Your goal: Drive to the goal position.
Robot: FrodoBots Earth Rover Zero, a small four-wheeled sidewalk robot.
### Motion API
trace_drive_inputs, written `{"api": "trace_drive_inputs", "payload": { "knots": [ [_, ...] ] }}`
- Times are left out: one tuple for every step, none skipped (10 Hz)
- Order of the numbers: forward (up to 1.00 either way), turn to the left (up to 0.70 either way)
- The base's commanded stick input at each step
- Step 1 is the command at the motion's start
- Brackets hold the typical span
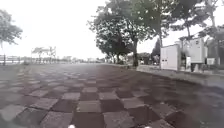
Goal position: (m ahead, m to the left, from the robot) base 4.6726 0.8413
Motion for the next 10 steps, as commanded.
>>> {"api": "trace_drive_inputs", "payload": {
  "knots": [
    [0.70, 0.00],
    [0.70, 0.00],
    [0.70, 0.00],
    [0.70, 0.00],
    [0.70, 0.00],
    [0.70, 0.00],
    [0.70, 0.00],
    [0.70, 0.00],
    [0.70, 0.00],
    [0.70, 0.00]
  ]
}}
